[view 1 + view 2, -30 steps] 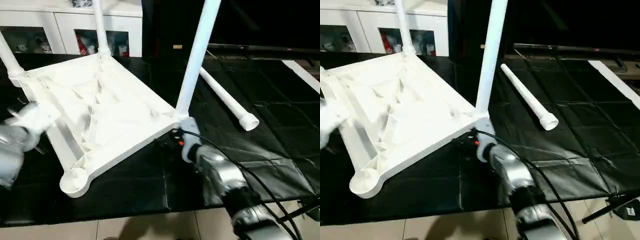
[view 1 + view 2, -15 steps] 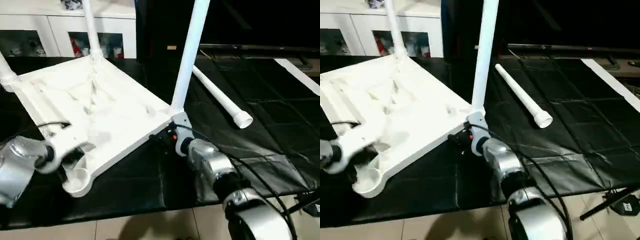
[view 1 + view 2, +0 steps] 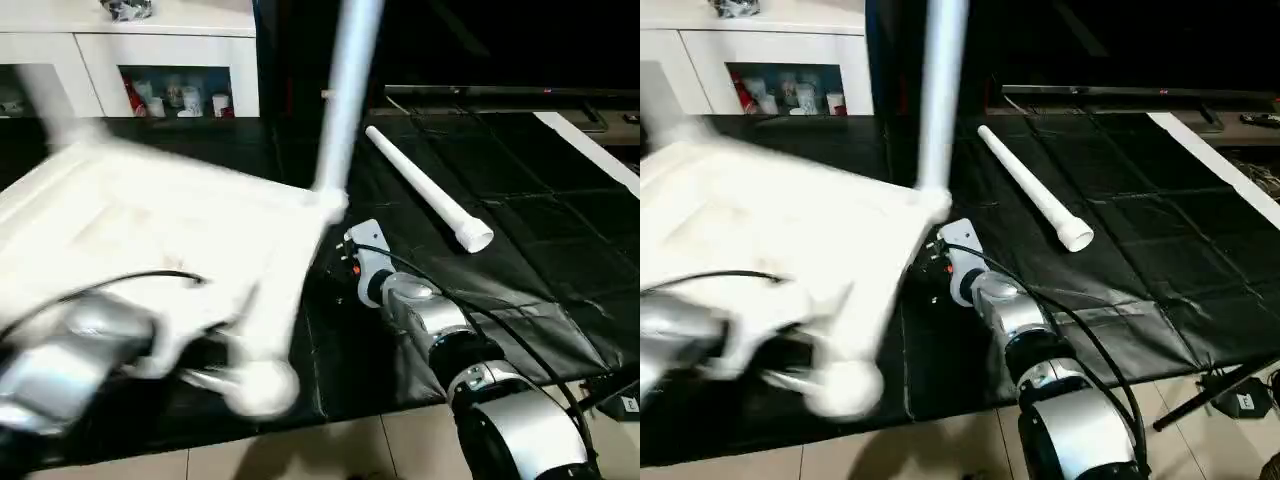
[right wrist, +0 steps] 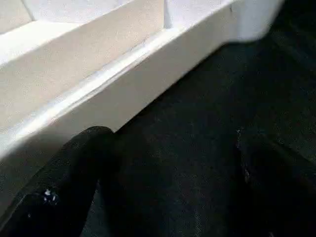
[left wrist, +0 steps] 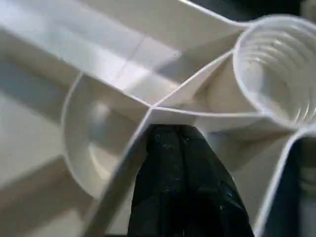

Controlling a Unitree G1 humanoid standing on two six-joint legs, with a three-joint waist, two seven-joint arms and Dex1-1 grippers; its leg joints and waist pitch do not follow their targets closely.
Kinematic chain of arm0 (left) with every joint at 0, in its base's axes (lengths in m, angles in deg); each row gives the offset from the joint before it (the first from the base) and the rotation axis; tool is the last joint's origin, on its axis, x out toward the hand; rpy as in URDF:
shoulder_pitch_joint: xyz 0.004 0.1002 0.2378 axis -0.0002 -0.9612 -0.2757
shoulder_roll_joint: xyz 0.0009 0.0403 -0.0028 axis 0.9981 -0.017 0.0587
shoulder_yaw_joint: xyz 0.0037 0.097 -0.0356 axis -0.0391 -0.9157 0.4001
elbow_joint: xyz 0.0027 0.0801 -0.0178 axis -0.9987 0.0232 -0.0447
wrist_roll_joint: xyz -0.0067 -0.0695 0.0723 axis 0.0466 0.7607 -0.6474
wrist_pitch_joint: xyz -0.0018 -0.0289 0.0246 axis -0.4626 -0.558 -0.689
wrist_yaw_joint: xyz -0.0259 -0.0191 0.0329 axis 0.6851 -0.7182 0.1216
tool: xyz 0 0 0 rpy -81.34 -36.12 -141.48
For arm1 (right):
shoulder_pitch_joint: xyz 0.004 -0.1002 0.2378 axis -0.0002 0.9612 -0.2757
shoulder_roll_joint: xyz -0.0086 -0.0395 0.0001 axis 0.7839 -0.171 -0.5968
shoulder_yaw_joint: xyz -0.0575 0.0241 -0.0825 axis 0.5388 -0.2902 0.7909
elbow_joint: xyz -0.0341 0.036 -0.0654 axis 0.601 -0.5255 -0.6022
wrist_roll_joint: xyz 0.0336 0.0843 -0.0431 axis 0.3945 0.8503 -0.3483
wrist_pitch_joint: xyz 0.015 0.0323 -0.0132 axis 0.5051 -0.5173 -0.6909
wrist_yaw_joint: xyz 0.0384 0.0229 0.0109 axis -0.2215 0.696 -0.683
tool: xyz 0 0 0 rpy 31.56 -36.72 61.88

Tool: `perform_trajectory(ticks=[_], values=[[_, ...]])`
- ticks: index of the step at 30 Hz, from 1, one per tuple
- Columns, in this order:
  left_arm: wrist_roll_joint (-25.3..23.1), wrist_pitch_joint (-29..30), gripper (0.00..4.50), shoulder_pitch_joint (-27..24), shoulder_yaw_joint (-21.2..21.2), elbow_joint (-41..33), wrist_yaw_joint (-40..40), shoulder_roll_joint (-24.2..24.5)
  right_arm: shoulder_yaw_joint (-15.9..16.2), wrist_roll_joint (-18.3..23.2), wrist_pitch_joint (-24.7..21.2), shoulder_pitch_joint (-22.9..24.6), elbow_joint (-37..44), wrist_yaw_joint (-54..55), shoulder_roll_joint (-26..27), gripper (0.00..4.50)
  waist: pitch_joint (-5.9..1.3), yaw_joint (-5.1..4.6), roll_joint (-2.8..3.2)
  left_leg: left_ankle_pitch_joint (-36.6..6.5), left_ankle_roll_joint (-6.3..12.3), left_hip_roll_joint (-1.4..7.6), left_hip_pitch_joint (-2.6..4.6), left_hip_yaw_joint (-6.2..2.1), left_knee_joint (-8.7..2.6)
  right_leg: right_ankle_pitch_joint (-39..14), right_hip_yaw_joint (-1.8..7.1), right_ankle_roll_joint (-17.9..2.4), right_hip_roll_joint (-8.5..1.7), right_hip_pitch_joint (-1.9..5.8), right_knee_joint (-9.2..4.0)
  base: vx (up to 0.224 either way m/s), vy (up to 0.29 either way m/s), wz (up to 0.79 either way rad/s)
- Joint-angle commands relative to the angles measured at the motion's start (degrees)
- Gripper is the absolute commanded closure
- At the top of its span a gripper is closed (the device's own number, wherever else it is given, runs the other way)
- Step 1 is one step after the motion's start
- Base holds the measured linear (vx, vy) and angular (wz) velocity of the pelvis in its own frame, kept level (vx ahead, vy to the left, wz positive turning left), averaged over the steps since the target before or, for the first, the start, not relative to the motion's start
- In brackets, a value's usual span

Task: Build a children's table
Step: Rotate table base

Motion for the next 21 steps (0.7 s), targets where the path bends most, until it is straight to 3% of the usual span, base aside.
perform_trajectory(ticks=[1, 2, 5, 9, 11, 13, 16, 20, 21], values=[[-3.47, -5.32, 4.39, 2.9, -0.47, 5.75, 6.55, -2.83, 0.42, 0.51, 1.3, -1.86, 0.12, -1.01, 2.22, 0.0, -3.67, 0.38, 1.82, -17.94, -1.62, -1.16, -0.11, 1.27, -3.66, -17.24, 1.67, -10.42, -1.4, 3.71, -3.88, 0.0, 0.0, 0.0], [-3.47, -5.32, 4.39, 2.9, -0.47, 5.75, 6.55, -2.83, 0.42, 0.51, 1.3, -1.86, 0.12, -1.01, 2.22, 0.0, -3.58, 0.15, 1.63, -18.15, -1.55, -1.21, -0.43, 1.22, -3.75, -18.21, 1.62, -9.86, -1.33, 3.84, -3.98, 0.0, 0.0, 0.0], [-6.81, -9.67, 4.39, 6.61, 0.62, 13.73, 14.11, -5.08, -0.44, 0.72, 2.07, -1.82, -0.09, -0.35, 1.71, 0.0, -3.52, 0.33, 1.8, -19.72, -1.59, -1.31, 0.09, 1.18, -3.58, -21.56, 1.56, -8.43, -1.19, 3.31, -4.61, 0.0, 0.0, 0.0], [-9.71, -16.31, 4.39, 9.56, -0.04, 21.49, 19.68, -4.78, -1.37, 0.34, 4.21, -1.16, 0.3, 1.11, 0.46, 0.0, -3.74, 0.48, 1.98, -19.58, -1.56, -1.35, -0.13, 0.9, -3.62, -22.29, 1.37, -7.64, -1.25, 3.52, -4.58, 0.0, 0.0, 0.0], [-8.86, -19.0, 4.39, 10.67, 1.4, 24.81, 21.79, -5.63, -0.83, -0.83, 6.68, -0.12, 2.05, 1.84, -1.11, 0.0, -3.86, 0.63, 1.94, -18.99, -1.59, -1.26, 0.09, 0.96, -3.52, -20.82, 1.43, -8.29, -1.27, 3.39, -4.41, 0.0, 0.0, 0.0], [-8.87, -22.3, 4.39, 11.71, 2.78, 27.31, 23.69, -6.84, -2.36, 0.5, 7.3, 0.7, 3.86, 1.73, -2.19, 0.0, -3.92, 0.89, 1.94, -17.68, -1.35, -1.25, 0.12, 1.11, -3.46, -17.82, 1.48, -8.98, -1.08, 3.47, -4.3, 0.0, 0.0, 0.0], [-3.88, -22.11, 4.39, 11.39, 8.13, 25.44, 23.86, -10.76, -4.19, 1.46, 7.92, 1.89, 6.94, 3.22, -3.52, 0.0, -4.07, 1.17, 1.92, -15.84, -1.33, -0.99, 0.01, 1.15, -3.4, -12.64, 1.57, -11.16, -1.15, 3.61, -3.47, 0.0, 0.0, 0.0], [3.9, -20.41, 4.39, 8.82, 16.04, 21.12, 29.16, -17.38, -8.02, 4.07, 4.47, 5.41, 15.78, 6.02, -4.05, 0.0, -4.2, 1.66, 1.63, -14.06, -0.61, -0.94, -0.09, 1.44, -3.23, -8.11, 1.63, -12.02, -1.0, 4.03, -3.21, 0.0, 0.0, 0.0], [3.9, -20.41, 4.39, 8.82, 16.04, 21.12, 29.16, -17.38, -8.02, 4.07, 4.47, 5.41, 15.78, 6.02, -4.05, 0.0, -4.2, 1.66, 1.63, -14.06, -0.61, -0.94, -0.09, 1.44, -3.23, -8.11, 1.63, -12.02, -1.0, 4.03, -3.21, 0.0, 0.0, 0.0]])
